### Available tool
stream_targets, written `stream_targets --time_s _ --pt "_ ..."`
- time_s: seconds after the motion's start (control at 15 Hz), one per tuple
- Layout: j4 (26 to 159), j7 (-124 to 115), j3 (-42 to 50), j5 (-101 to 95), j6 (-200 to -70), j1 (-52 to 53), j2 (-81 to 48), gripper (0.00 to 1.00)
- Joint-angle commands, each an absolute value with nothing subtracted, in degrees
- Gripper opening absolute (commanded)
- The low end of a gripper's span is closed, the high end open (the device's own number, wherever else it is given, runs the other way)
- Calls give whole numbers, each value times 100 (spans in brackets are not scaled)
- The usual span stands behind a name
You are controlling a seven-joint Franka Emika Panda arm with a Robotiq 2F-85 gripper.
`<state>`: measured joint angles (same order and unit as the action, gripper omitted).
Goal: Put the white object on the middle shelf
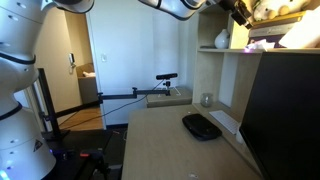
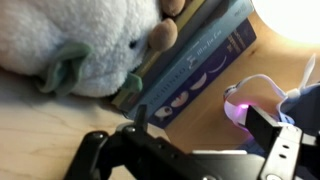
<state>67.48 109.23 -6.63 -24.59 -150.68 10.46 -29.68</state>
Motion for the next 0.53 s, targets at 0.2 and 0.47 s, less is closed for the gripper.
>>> stream_targets --time_s 0.2,0.47 --pt "6754 9966 -128 -3052 -15488 1416 -2983 100" --pt "6754 9966 -110 -3052 -15491 1423 -2983 100"
